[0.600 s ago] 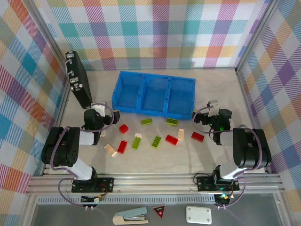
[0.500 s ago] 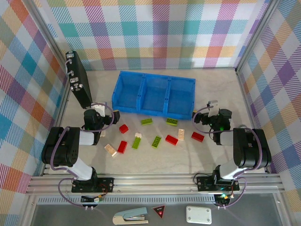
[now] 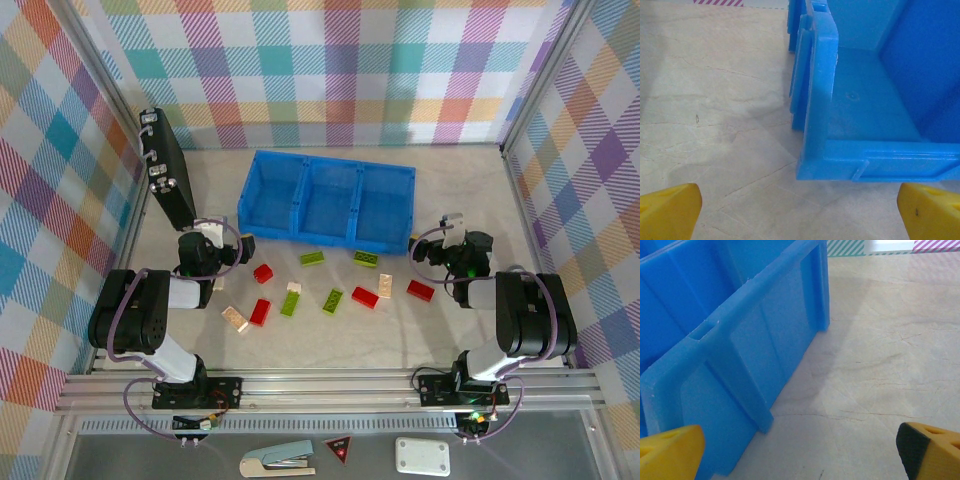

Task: Sort the legos into containers by color
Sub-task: Rotate the container at the top-center of the table.

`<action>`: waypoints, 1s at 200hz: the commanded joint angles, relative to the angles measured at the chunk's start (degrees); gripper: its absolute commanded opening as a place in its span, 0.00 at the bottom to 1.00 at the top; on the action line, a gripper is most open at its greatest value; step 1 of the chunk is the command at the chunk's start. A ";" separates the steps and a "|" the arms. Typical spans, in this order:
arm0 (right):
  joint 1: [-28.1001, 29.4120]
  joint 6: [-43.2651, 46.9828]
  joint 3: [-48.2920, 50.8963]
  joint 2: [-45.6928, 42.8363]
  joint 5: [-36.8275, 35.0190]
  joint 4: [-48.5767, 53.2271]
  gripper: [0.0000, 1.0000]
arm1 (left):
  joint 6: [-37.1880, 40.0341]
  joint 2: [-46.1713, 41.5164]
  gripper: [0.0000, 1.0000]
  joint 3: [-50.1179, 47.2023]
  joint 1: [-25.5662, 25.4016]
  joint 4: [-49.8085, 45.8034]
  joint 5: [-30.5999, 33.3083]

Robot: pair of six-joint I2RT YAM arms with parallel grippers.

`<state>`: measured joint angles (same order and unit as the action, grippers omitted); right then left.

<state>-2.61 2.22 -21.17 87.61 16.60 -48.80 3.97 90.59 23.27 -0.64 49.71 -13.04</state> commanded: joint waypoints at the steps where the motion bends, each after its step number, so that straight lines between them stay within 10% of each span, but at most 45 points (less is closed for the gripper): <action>1: 0.15 0.64 -1.07 0.10 2.29 -0.97 0.99 | 0.79 0.03 1.00 -0.85 0.56 2.23 -1.55; 200: 0.72 -0.39 -3.86 -7.19 -1.10 10.64 0.99 | -0.69 -8.07 1.00 3.12 0.12 -12.12 4.55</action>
<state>-2.46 2.17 -22.72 83.37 14.94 -43.03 3.88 85.80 24.18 -0.64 42.70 -10.35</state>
